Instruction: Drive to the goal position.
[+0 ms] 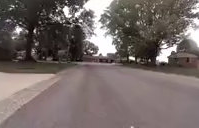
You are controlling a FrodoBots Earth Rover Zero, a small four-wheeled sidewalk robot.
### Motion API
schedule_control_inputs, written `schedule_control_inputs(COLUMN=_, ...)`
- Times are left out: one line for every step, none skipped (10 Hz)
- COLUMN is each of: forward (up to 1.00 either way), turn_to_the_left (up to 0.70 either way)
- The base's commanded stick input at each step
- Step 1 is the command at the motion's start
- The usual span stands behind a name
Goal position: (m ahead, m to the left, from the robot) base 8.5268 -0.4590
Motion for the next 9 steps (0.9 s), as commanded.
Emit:
schedule_control_inputs(forward=0.7, turn_to_the_left=0.0)
schedule_control_inputs(forward=0.7, turn_to_the_left=0.0)
schedule_control_inputs(forward=0.7, turn_to_the_left=0.0)
schedule_control_inputs(forward=0.7, turn_to_the_left=0.0)
schedule_control_inputs(forward=0.7, turn_to_the_left=0.0)
schedule_control_inputs(forward=0.7, turn_to_the_left=0.0)
schedule_control_inputs(forward=0.7, turn_to_the_left=0.0)
schedule_control_inputs(forward=0.7, turn_to_the_left=0.0)
schedule_control_inputs(forward=0.7, turn_to_the_left=0.0)
